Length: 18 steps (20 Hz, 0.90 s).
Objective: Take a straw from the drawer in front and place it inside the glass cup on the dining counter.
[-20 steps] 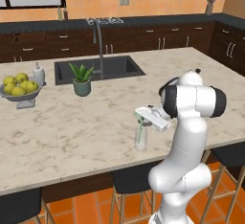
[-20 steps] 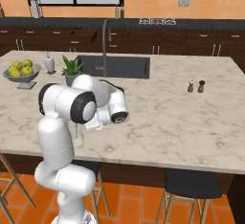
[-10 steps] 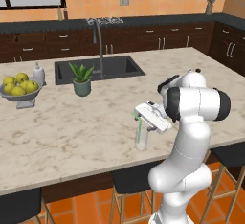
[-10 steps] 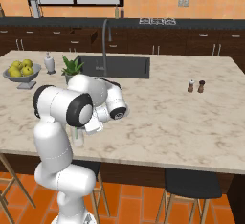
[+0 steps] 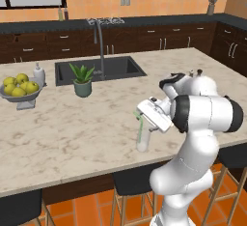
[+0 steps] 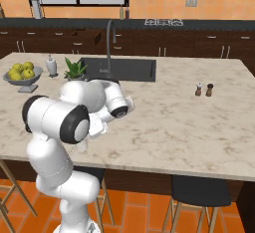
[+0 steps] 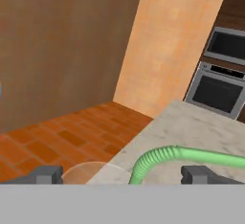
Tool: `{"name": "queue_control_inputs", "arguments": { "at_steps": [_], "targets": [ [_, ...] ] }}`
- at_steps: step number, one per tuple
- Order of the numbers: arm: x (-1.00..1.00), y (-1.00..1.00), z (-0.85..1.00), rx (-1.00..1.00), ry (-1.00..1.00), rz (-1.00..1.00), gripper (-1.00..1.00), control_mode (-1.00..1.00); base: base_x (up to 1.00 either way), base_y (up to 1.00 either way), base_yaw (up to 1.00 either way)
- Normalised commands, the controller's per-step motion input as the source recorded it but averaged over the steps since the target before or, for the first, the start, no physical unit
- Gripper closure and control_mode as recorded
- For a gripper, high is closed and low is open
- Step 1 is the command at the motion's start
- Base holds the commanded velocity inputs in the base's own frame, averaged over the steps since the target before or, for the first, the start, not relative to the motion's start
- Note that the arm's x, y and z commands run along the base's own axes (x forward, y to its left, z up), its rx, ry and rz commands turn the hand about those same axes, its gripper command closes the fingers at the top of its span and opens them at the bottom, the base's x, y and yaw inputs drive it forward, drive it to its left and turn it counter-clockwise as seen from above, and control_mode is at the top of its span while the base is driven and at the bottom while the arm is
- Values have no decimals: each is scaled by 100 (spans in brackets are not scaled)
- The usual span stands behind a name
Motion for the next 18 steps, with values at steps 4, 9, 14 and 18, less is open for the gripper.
{"name": "queue_control_inputs", "arguments": {
  "at_steps": [4,9,14,18],
  "targets": [
    [-5,-5,0,-28,-10,-14,-100,-100,0,0,0],
    [0,-10,0,-27,-1,-17,-100,-100,0,0,0],
    [0,-1,0,-22,0,-15,-100,-100,0,0,0],
    [-16,0,8,-19,-8,-13,-100,-100,0,0,0]
  ]
}}
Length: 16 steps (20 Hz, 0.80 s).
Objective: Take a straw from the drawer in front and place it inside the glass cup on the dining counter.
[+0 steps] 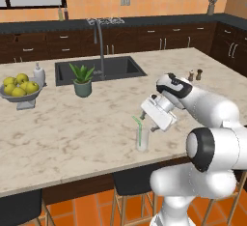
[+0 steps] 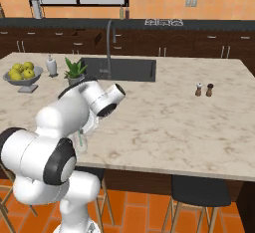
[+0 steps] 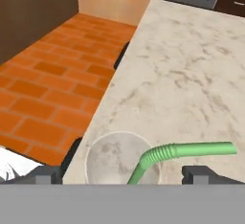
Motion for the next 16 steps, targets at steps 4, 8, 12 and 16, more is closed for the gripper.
{"name": "queue_control_inputs", "arguments": {
  "at_steps": [4,8,12,16],
  "targets": [
    [-42,-8,24,-17,-12,-15,-100,-100,0,0,0],
    [-92,-20,62,-4,-16,-13,-100,-100,0,0,0],
    [-98,-7,83,0,-21,-10,-100,-100,0,0,0],
    [-66,-2,62,-12,-10,-11,-100,-100,0,0,0]
  ]
}}
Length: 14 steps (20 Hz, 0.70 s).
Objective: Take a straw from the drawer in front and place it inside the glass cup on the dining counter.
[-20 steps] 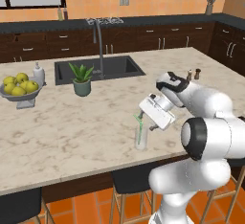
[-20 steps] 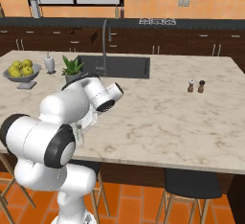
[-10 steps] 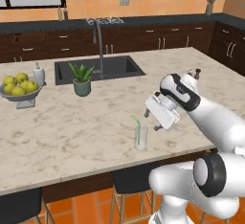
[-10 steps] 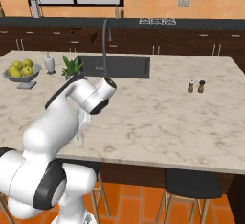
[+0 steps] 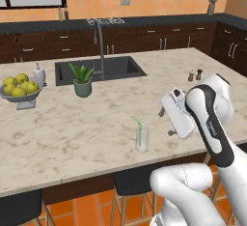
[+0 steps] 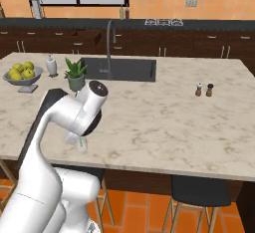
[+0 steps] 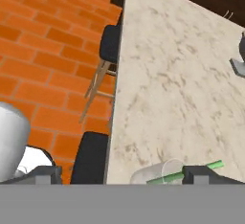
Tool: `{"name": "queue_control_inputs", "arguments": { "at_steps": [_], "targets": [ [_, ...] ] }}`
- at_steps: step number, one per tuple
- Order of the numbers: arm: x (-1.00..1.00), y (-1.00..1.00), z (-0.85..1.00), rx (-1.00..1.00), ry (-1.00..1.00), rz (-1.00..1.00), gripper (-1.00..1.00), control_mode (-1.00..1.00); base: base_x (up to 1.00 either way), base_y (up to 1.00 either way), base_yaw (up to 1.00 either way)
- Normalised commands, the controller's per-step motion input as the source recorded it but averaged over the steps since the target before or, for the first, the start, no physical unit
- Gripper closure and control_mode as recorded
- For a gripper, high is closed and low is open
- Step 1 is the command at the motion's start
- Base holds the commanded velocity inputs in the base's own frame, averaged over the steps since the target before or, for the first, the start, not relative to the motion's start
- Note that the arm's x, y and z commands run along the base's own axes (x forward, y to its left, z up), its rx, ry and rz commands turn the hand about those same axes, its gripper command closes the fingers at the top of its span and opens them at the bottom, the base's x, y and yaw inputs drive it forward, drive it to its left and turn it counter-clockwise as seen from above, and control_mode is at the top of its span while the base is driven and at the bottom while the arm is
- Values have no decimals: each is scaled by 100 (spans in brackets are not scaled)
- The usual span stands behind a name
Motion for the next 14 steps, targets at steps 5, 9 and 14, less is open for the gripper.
{"name": "queue_control_inputs", "arguments": {
  "at_steps": [5,9,14],
  "targets": [
    [-35,-10,10,-35,0,-13,-100,-100,0,0,0],
    [0,-14,0,-31,13,-15,-100,-100,0,0,0],
    [0,-29,0,-14,20,-15,-100,-100,0,0,0]
  ]
}}
